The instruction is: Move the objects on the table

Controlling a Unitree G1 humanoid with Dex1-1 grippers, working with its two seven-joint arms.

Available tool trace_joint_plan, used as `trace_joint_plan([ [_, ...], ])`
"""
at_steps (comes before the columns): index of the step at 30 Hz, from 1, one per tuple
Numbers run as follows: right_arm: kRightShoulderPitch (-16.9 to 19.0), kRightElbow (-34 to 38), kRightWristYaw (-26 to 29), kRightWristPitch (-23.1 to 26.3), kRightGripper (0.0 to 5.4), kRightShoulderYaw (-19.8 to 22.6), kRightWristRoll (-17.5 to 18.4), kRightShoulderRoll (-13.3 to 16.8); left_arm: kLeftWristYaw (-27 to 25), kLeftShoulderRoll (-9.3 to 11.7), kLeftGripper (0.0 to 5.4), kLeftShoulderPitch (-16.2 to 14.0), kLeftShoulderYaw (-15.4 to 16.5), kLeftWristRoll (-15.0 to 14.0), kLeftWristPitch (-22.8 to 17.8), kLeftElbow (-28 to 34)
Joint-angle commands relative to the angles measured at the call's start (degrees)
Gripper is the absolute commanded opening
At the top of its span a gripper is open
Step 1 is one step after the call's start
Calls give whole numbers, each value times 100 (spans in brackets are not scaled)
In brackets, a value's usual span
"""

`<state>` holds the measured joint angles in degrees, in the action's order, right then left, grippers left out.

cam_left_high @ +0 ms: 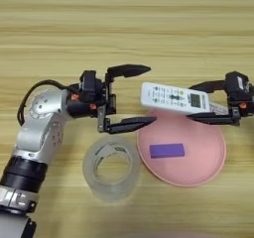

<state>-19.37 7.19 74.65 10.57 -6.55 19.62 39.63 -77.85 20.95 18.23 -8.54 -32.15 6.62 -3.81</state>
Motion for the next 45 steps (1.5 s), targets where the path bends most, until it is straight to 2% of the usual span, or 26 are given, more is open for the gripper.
trace_joint_plan([
  [1, -70, 253, 27, 66, 291, 60, 124, 133, -97, 40, 540, -55, -105, 171, 24, 32],
  [9, 51, 464, 113, 103, 291, 27, 271, 208, -74, 4, 540, -79, -89, 155, 36, 65],
  [26, 117, 506, 118, 58, 291, -2, 260, 219, -90, -19, 540, -49, -63, 173, 115, -29],
  [27, 115, 510, 116, 58, 291, -1, 265, 215, -94, -22, 518, -46, -63, 177, 128, -41],
  [32, 104, 542, 111, 71, 291, 17, 321, 190, -113, -30, 484, -38, -67, 181, 167, -72],
  [45, 109, 681, 83, 140, 291, 29, 516, 199, -131, -40, 351, -14, -57, 198, 208, -143],
])
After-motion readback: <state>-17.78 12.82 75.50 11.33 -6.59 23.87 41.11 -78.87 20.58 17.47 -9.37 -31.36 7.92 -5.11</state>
